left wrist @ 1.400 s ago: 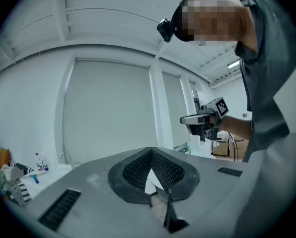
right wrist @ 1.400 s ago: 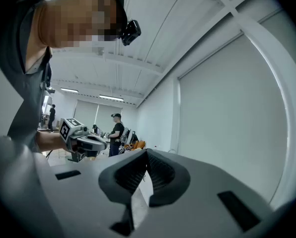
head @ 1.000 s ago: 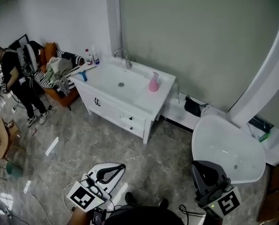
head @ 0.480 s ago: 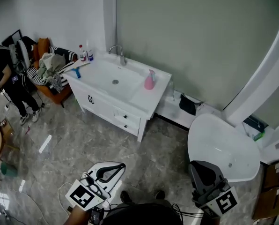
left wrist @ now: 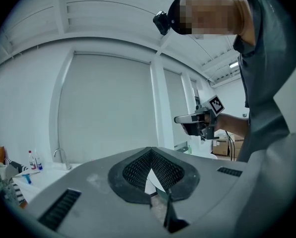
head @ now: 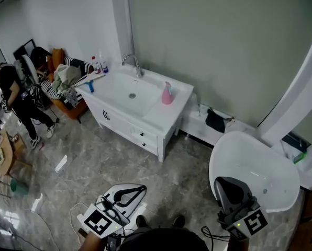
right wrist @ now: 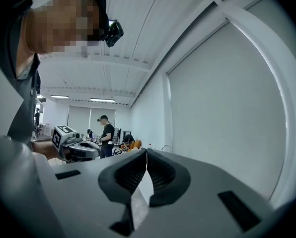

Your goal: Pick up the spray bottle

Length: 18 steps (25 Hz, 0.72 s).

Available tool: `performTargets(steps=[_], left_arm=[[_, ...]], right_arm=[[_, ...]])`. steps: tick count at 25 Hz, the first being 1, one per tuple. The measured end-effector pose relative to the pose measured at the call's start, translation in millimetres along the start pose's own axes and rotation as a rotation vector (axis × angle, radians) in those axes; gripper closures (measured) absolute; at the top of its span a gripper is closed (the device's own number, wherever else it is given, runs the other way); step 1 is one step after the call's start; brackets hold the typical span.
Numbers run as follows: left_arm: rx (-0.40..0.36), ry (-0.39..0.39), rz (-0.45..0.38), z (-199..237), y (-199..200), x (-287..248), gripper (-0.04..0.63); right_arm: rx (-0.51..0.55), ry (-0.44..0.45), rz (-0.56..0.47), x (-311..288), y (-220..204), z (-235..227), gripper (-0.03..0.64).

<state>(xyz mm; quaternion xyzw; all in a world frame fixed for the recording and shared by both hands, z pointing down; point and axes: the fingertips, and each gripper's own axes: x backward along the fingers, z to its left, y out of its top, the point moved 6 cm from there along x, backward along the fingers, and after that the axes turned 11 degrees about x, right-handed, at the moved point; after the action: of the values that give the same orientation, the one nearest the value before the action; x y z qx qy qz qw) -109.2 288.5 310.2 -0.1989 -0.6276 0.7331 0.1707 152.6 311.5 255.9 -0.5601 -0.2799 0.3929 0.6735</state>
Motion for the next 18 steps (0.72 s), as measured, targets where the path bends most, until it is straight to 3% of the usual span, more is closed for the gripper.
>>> performTargets(steps=[10,18], left_arm=[[0.001,0.042,0.040,-49,-9,-62,0.591],[0.010,0.056,0.052,-65,-21,-67,0.591]], right_arm=[[-0.029,0.061,-0.003,30,-34,-60,0.607],[-0.013,0.122,0.014,33,-47,-63,0.607]])
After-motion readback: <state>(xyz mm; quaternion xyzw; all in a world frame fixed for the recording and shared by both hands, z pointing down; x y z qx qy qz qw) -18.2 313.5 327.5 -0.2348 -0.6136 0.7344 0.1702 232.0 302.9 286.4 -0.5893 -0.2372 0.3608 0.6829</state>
